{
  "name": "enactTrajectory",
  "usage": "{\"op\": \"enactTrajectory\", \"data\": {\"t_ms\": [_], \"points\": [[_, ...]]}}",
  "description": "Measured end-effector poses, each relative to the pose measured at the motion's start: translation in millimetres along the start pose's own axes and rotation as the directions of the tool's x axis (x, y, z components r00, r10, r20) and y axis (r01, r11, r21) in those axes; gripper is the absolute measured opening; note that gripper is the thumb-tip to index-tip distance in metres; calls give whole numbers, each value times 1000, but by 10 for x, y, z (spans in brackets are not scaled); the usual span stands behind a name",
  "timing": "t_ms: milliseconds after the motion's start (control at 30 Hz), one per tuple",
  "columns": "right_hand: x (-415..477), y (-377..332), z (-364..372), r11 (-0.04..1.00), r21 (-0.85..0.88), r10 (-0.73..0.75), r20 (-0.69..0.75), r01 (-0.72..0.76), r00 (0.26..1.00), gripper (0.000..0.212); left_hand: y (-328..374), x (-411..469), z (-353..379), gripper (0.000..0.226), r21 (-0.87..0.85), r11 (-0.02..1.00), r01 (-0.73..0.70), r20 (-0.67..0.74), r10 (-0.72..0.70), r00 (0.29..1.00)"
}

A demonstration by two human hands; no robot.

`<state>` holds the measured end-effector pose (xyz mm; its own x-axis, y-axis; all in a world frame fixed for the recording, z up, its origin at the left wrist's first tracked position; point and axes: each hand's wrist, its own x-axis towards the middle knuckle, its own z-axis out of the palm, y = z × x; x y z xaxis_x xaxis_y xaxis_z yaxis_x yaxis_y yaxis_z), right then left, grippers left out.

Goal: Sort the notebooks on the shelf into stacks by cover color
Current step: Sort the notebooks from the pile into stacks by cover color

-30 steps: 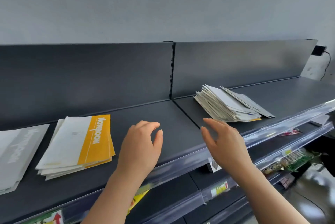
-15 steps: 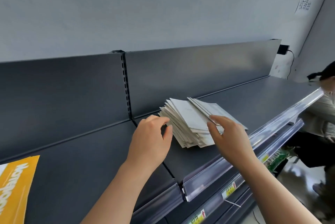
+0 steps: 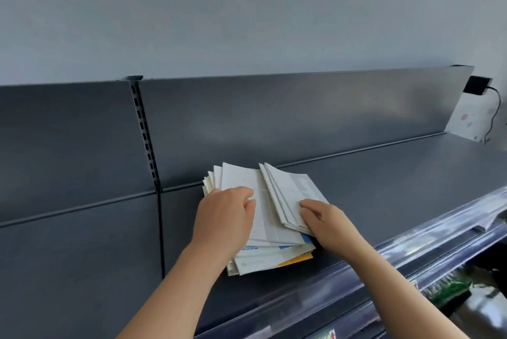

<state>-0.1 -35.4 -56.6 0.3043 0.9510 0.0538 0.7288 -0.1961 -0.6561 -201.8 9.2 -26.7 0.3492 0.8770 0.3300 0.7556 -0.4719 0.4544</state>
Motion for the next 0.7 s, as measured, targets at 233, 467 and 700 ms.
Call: {"op": "enactTrajectory", "data": {"t_ms": [233,467,700], "points": [[23,26,-47,925,189,-343,43,330,938,26,317,145,139,38,121,969,215,-6,-216,976],[60,144,-174,893,246,-415,132,376,900,31,414,197,272,35,146,930,339,-44,-336,941],[189,405,-166,994,-23,-102,90,105,991,30,423,213,238,29,-22,928,373,-138,-373,918]]}}
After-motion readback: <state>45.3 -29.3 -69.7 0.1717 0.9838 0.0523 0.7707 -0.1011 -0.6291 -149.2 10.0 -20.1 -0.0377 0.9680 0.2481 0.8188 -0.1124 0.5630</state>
